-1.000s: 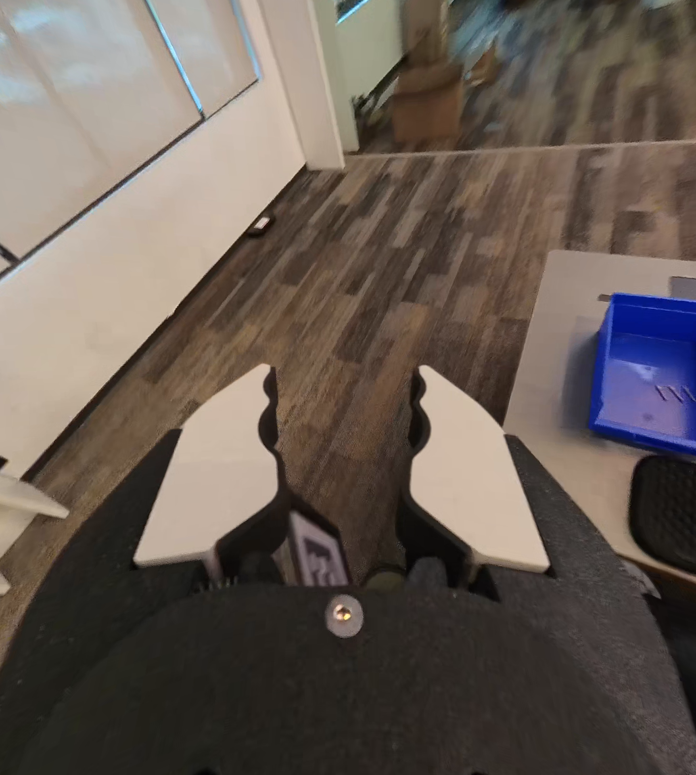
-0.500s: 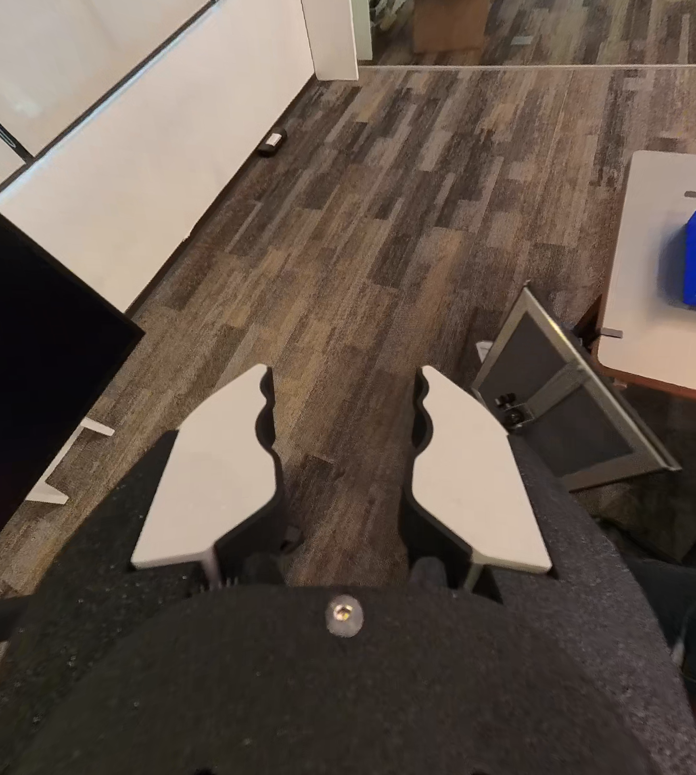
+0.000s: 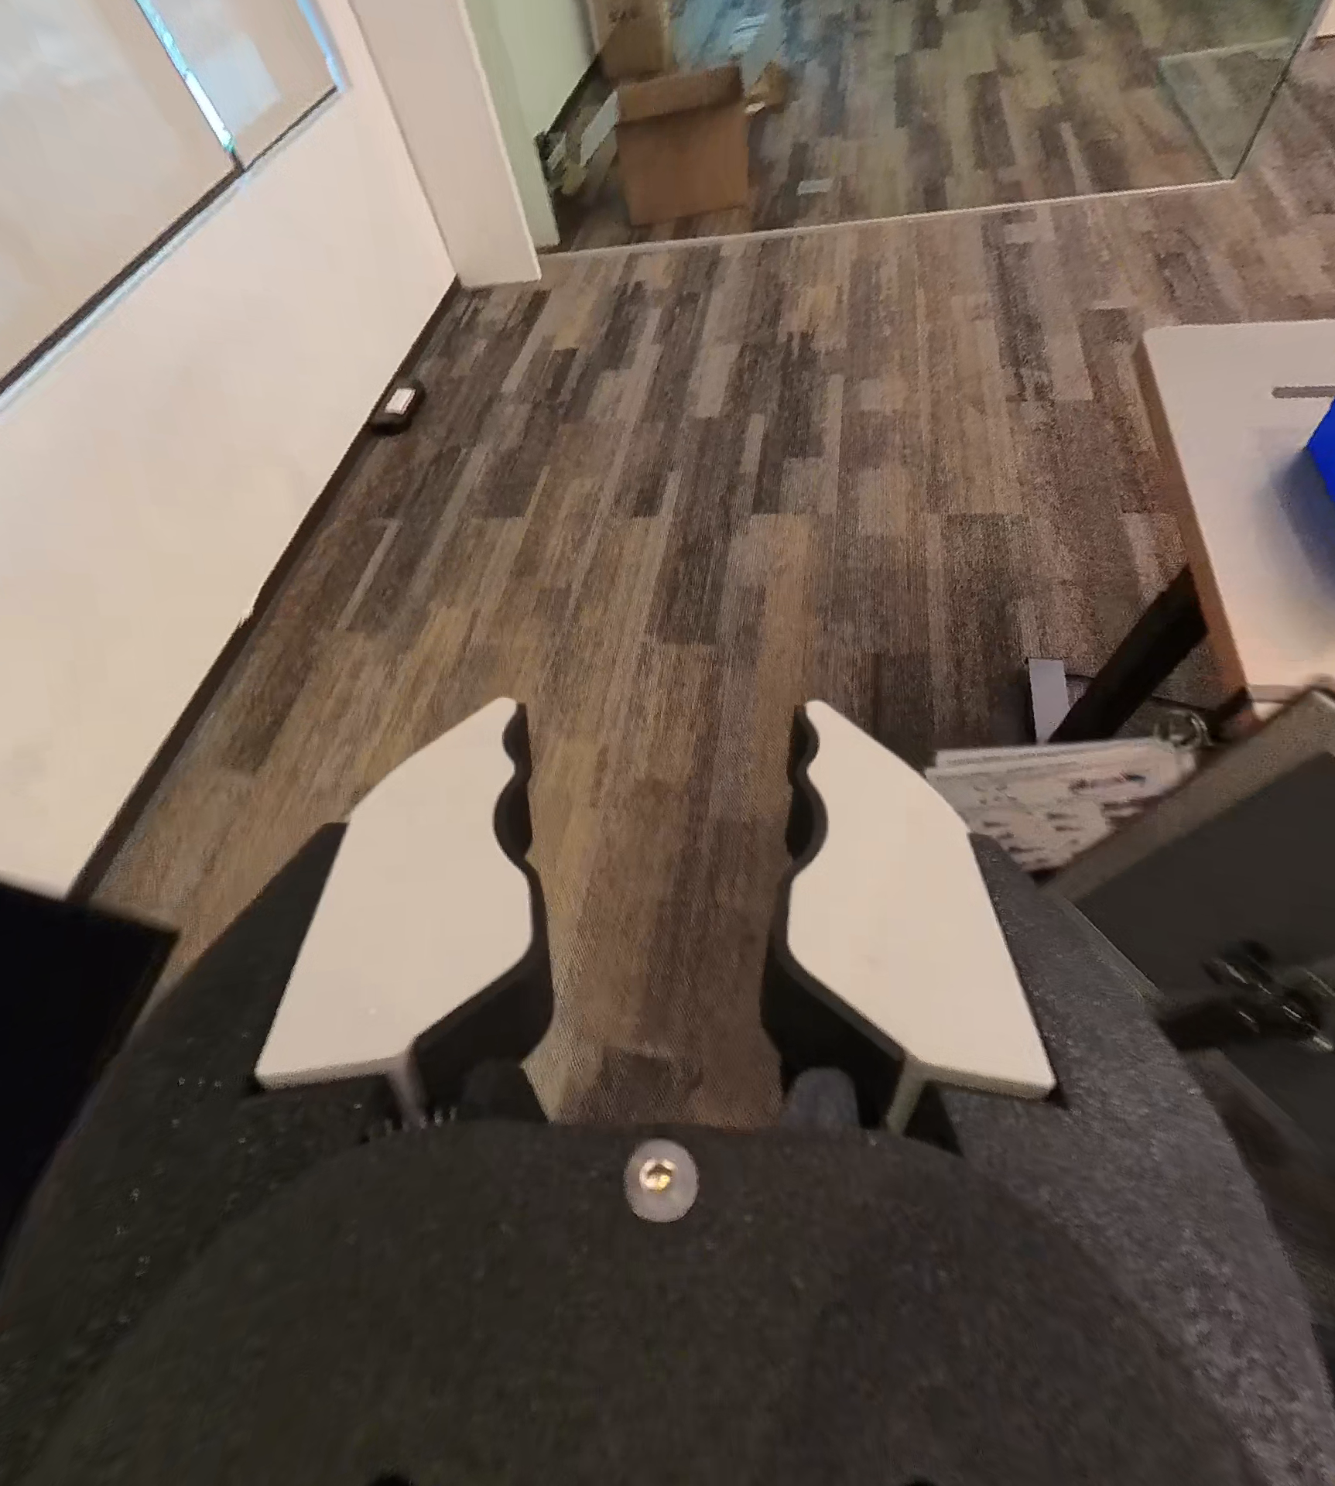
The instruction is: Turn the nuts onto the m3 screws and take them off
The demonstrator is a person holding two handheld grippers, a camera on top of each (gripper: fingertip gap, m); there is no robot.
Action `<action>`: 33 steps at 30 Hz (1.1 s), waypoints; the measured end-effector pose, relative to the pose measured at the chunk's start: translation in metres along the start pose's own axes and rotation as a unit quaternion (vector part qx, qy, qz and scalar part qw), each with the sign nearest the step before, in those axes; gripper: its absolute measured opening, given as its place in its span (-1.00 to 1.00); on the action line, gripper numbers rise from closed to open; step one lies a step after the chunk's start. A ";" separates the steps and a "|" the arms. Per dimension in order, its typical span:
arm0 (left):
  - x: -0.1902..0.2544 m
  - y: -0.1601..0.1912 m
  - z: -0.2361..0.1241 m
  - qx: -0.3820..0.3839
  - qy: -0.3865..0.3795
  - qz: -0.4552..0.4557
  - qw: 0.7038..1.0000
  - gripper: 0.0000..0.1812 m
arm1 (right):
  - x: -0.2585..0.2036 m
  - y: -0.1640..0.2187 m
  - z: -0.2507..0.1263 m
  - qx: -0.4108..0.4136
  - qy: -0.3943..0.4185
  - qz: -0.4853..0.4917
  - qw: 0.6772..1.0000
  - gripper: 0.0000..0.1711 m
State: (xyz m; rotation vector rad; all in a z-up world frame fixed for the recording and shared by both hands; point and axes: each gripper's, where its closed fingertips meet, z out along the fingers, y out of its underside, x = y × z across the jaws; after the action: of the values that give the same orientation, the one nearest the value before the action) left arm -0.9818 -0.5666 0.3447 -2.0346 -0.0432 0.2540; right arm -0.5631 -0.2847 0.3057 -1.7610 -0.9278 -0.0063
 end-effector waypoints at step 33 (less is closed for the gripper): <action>0.095 -0.088 0.675 -0.074 0.396 0.175 0.898 -0.34 | -0.038 0.065 0.341 -0.289 0.060 0.224 0.929 -0.42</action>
State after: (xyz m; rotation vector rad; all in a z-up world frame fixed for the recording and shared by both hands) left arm -1.0164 0.0790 0.1103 -2.1461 0.8377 -0.3839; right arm -0.6957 -0.0373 0.0984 -2.4604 -0.4305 -0.1010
